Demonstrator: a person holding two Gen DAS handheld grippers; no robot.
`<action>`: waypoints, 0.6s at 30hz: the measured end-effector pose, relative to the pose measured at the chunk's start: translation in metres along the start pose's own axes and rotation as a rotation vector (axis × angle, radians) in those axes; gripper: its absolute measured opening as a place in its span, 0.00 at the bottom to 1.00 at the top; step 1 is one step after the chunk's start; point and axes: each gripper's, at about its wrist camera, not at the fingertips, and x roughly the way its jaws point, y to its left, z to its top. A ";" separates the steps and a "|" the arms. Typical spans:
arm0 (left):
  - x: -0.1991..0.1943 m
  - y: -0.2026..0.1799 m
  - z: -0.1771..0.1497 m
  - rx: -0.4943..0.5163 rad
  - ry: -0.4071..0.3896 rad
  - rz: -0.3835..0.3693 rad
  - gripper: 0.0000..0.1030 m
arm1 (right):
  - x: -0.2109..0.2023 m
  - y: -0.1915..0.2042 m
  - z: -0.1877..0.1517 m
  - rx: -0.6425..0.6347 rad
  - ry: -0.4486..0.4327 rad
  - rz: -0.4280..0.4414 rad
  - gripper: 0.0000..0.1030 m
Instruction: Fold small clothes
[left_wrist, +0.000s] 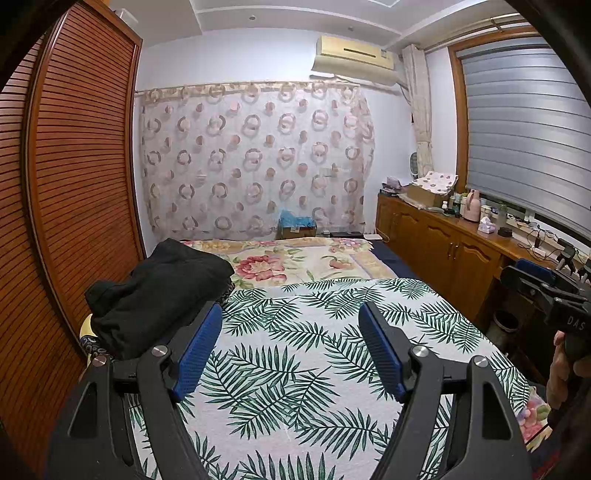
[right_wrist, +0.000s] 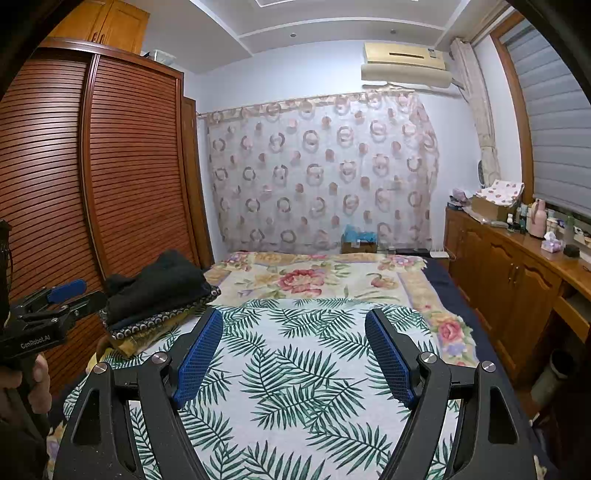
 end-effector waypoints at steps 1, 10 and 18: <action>0.000 0.001 0.000 0.000 0.000 0.000 0.75 | 0.000 0.000 0.000 0.000 0.001 0.001 0.79; 0.000 0.000 -0.001 -0.001 0.000 -0.001 0.75 | 0.000 -0.002 -0.001 -0.001 0.000 0.001 0.79; 0.000 0.000 -0.001 0.000 -0.001 -0.001 0.75 | 0.000 -0.004 -0.001 0.000 0.001 0.000 0.79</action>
